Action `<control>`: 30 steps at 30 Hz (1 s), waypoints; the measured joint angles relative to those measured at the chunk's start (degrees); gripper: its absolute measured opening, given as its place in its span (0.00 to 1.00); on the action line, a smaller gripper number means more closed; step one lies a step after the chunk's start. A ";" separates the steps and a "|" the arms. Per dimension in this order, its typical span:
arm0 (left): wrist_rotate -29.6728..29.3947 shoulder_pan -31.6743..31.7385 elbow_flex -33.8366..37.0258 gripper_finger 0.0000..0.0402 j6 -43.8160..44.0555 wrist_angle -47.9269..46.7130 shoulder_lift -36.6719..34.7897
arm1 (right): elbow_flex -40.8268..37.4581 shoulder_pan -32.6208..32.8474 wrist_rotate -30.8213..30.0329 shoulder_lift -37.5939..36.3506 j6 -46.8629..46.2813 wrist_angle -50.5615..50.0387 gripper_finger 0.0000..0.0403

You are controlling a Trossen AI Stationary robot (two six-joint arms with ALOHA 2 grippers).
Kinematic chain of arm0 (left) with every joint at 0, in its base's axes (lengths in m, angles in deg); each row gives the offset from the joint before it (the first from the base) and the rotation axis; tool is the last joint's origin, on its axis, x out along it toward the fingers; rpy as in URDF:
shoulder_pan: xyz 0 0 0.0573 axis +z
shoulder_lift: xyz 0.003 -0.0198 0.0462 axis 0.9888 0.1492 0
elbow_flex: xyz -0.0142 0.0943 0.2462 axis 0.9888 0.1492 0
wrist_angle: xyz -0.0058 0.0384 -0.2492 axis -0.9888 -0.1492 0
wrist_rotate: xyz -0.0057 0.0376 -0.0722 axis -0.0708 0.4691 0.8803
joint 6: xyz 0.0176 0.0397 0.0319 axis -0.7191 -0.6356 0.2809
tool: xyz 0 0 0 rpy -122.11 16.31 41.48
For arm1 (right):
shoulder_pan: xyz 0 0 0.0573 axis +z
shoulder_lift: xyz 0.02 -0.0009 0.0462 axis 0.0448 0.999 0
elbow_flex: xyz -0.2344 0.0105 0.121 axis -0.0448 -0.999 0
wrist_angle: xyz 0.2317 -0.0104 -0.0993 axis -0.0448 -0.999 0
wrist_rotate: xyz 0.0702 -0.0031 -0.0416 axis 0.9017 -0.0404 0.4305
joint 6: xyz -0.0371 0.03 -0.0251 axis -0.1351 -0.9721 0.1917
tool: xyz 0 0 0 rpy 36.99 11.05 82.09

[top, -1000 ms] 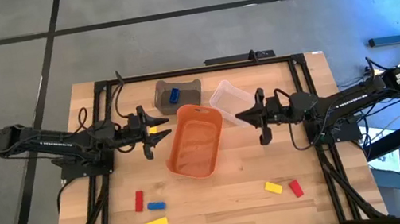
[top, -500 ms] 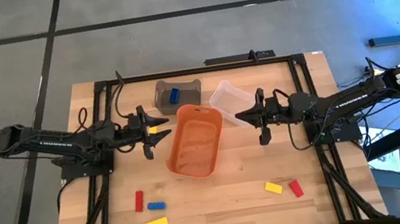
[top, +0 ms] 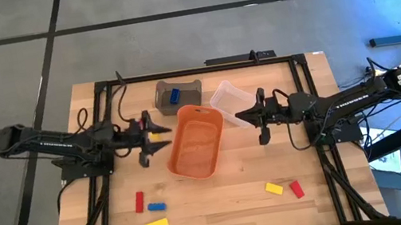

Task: Sort & place blocks by color
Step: Put the blue game piece into the black bin

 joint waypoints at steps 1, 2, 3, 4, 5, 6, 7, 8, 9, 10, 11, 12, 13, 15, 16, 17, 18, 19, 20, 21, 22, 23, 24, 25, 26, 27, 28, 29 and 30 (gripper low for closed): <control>2.02 -0.51 0.00 0.46 0.00 0.98 0.21 | 0.00 -0.02 0.00 0.00 0.00 -0.09 0.00; 3.33 -1.18 -0.07 0.46 0.00 1.34 0.23 | 0.00 -0.02 -0.01 0.00 -0.02 -0.28 0.00; 4.06 -1.99 -0.64 0.46 0.05 0.93 0.21 | 0.00 -0.02 0.00 0.00 -0.06 -0.40 0.00; 4.31 -2.95 -1.71 0.46 0.13 -0.28 0.23 | 0.00 -0.02 0.00 0.00 -0.07 -0.45 0.00; 4.29 -4.15 -2.96 0.47 0.11 -2.04 0.18 | 0.00 -0.02 0.00 0.00 -0.07 -0.44 0.00; 4.24 -5.47 -4.46 0.47 -0.09 -4.46 0.16 | 0.00 -0.02 0.00 0.00 -0.07 -0.44 0.00; 3.86 -6.86 -6.23 0.48 -0.32 -7.79 0.16 | 0.00 -0.02 0.00 0.00 -0.08 -0.51 0.00; 2.91 -8.31 -8.32 0.49 -0.57 -11.85 0.19 | 0.00 -0.02 0.01 0.00 -0.17 -0.59 0.00; 1.23 -9.89 -10.59 0.49 -0.63 -16.41 0.24 | 0.00 -0.02 0.02 0.00 -0.22 -0.59 0.00; -1.06 -11.71 -13.10 0.50 -0.50 -21.36 0.71 | 0.00 -0.02 0.03 0.00 -0.22 -0.59 0.00; -3.90 -13.54 -15.79 0.51 0.32 -26.55 1.62 | 0.00 -0.02 0.04 0.00 -0.22 -0.59 0.00; -6.85 -15.45 -18.38 0.51 1.74 -32.21 2.80 | 0.00 -0.02 0.04 0.00 -0.22 -0.61 0.00; -9.61 -17.45 -20.81 0.52 3.64 -37.73 4.22 | 0.00 -0.02 0.07 0.00 -0.22 -0.59 0.00; -13.98 -21.86 -25.65 0.52 8.78 -47.61 7.38 | 0.00 -0.02 0.11 0.00 -0.23 -0.59 0.00; -15.83 -24.11 -27.93 0.52 11.74 -51.27 9.12 | 0.00 -0.02 0.18 0.00 -0.23 -0.59 0.00; -17.59 -26.41 -29.87 0.52 14.70 -54.50 11.08 | 0.00 -0.01 0.20 0.00 -0.22 -0.59 0.00; -19.06 -28.63 -31.40 0.52 17.49 -57.59 13.14 | 0.00 -0.02 0.20 0.00 -0.22 -0.59 0.00; -20.26 -30.71 -32.57 0.52 19.82 -60.27 15.48 | 0.00 -0.02 0.20 0.00 -0.24 -0.59 0.00; -20.96 -32.79 -33.44 0.52 21.82 -61.87 17.87 | 0.00 -0.01 0.20 0.00 -0.24 -0.59 0.00; -21.35 -34.76 -34.27 0.52 23.39 -62.92 20.37 | 0.00 -0.02 0.20 0.00 -0.24 -0.58 0.00; -21.52 -36.39 -35.07 0.52 24.36 -63.36 22.75 | 0.00 -0.02 0.20 0.00 -0.24 -0.59 0.00; -21.49 -37.86 -35.73 0.52 25.10 -63.59 25.12 | 0.00 -0.02 0.20 0.00 -0.24 -0.59 0.00; -21.58 -39.33 -36.13 0.52 25.55 -64.04 27.55 | 0.00 -0.02 0.20 0.00 -0.24 -0.59 0.00; -21.67 -40.66 -36.29 0.52 25.68 -64.78 29.79 | 0.00 -0.02 0.20 0.00 -0.24 -0.58 0.00; -21.73 -41.73 -36.45 0.52 25.70 -65.52 31.99 | 0.00 -0.01 0.20 0.00 -0.24 -0.59 0.00; -21.79 -42.56 -36.66 0.52 25.76 -65.79 33.99 | 0.00 -0.02 0.20 0.00 -0.24 -0.59 0.00; -21.81 -43.20 -36.81 0.52 25.77 -65.81 35.92 | 0.00 -0.02 0.20 0.00 -0.24 -0.59 0.00; -21.83 -43.63 -36.85 0.52 25.76 -66.34 37.69 | 0.00 -0.02 0.20 0.00 -0.24 -0.59 0.00; -21.85 -43.96 -36.84 0.52 25.78 -67.22 39.44 | 0.00 -0.02 0.17 0.00 -0.24 -0.59 0.00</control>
